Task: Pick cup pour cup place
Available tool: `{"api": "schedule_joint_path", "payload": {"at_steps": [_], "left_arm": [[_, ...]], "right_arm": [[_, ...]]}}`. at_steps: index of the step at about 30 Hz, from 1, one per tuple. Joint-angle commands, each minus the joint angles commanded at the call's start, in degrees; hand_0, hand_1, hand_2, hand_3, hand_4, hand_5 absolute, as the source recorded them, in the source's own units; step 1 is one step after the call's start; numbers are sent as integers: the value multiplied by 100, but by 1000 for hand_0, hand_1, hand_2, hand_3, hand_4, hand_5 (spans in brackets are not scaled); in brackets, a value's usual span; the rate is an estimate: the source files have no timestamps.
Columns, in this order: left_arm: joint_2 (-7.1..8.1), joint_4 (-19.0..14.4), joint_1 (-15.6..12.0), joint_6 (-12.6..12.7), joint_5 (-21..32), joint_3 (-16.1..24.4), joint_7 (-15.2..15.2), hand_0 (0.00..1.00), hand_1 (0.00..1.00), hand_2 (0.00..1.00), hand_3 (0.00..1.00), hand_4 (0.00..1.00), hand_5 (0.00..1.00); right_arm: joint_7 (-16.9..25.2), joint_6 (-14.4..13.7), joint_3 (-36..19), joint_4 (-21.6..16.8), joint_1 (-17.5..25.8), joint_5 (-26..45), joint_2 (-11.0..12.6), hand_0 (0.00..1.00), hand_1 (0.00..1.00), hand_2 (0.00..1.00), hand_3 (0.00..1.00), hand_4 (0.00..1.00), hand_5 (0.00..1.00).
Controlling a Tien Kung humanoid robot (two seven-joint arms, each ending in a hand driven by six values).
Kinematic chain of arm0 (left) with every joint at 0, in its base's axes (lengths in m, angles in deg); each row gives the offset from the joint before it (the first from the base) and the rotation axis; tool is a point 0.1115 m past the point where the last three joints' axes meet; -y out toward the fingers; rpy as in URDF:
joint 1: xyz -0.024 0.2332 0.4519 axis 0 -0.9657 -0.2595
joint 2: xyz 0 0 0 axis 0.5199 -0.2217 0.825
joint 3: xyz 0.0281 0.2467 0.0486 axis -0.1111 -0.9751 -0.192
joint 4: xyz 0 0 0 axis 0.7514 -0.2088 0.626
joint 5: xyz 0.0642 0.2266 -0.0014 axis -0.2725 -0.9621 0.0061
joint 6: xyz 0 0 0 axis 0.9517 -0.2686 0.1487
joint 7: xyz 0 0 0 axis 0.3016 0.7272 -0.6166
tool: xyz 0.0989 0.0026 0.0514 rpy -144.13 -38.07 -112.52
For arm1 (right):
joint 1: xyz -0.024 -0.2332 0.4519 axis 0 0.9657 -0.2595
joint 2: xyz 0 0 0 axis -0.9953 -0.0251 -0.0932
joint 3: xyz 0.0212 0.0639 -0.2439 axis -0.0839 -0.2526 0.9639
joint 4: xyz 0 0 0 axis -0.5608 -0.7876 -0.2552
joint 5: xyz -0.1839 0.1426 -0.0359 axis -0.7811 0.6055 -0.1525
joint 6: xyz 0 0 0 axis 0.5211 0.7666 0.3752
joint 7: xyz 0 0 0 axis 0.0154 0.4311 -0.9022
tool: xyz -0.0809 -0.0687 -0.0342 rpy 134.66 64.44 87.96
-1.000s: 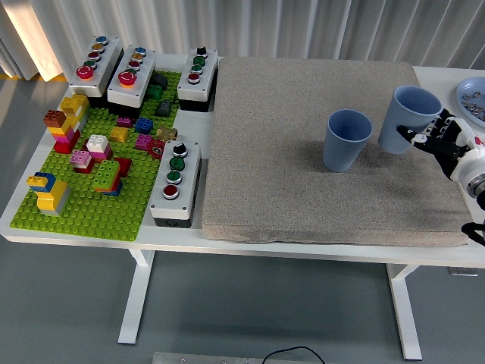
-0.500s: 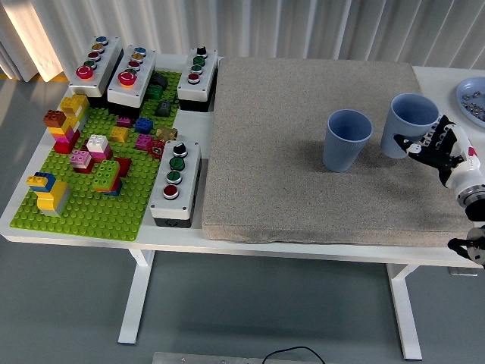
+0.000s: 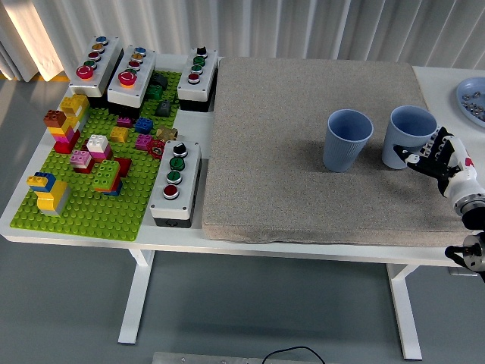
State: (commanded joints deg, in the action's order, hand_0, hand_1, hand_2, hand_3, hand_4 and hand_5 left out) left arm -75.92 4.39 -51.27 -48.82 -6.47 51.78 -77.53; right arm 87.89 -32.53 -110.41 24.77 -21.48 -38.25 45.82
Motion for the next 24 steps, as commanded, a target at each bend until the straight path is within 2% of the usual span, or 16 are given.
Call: {"api": "schedule_joint_path", "payload": {"at_steps": [7, 15, 16, 21, 22, 24], "left_arm": [[0, 0, 18, -4, 24, -35, 7, 740, 770, 828, 654, 523, 946], [0, 0, 35, -3, 46, -43, 14, 739, 770, 828, 654, 523, 945], [-1, 0, 34, -3, 45, -41, 14, 739, 770, 828, 654, 522, 945], [-3, 0, 31, -3, 51, -40, 14, 739, 770, 828, 654, 522, 945], [-3, 0, 32, -3, 51, -41, 14, 739, 770, 828, 654, 523, 947], [-2, 0, 35, -4, 55, -47, 14, 739, 770, 828, 654, 523, 947]], "right_arm": [[65, -9, 14, 217, -61, -34, -65, 861, 728, 598, 649, 723, 158], [25, -10, -60, 152, -85, -82, -37, 861, 729, 602, 650, 722, 155], [15, 0, -69, 140, -85, -81, -35, 862, 731, 611, 733, 724, 160], [-64, 64, -101, 87, -60, -118, -30, 862, 731, 611, 733, 724, 160], [-69, 70, -104, 84, -58, -119, -28, 867, 769, 668, 741, 726, 157], [-75, 59, -97, 96, -57, -113, -28, 867, 769, 668, 741, 726, 157]]}}
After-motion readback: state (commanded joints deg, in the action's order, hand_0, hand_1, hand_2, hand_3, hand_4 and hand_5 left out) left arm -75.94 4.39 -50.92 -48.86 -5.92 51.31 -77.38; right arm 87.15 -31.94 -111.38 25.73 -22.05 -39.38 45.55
